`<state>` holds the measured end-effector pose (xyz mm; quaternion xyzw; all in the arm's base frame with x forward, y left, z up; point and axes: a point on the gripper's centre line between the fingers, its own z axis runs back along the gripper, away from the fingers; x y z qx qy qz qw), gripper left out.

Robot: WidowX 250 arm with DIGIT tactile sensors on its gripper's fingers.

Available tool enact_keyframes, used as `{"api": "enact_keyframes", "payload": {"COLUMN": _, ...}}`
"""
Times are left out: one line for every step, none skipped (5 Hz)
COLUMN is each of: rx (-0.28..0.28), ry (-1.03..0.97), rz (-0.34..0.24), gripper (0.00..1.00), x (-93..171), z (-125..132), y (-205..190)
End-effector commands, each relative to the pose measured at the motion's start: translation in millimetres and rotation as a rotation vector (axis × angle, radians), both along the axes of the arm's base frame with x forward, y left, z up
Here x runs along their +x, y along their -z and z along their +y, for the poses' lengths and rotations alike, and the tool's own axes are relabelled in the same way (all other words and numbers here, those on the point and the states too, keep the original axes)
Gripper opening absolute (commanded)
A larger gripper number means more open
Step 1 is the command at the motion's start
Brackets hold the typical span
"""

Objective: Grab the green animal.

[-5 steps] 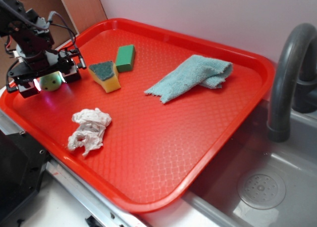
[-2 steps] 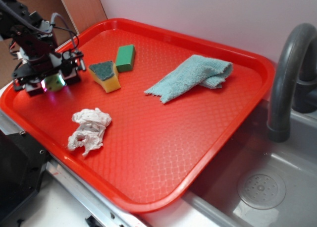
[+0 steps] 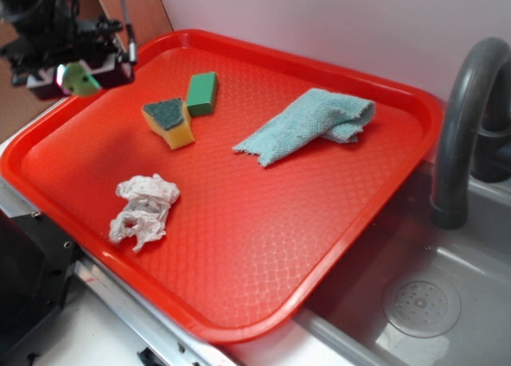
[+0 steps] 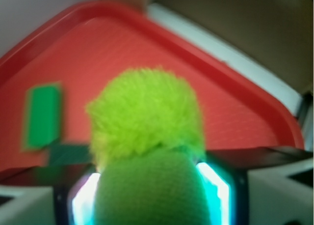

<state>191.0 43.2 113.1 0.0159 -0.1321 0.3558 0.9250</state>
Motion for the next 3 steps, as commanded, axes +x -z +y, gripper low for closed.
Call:
{"api": "enact_keyframes", "payload": {"rx": -0.164, "ry": 0.408, "rz": -0.051, "gripper": 0.0, "x": -11, "z": -32, "y": -84}}
{"api": "enact_keyframes", "payload": {"rx": -0.178, "ry": 0.446, "rz": -0.078, "gripper": 0.0, "x": -18, "z": -38, "y": -103}}
{"api": "enact_keyframes", "payload": {"rx": -0.216, "ry": 0.422, "rz": -0.061, "gripper": 0.0, "x": -22, "z": -40, "y": -105}}
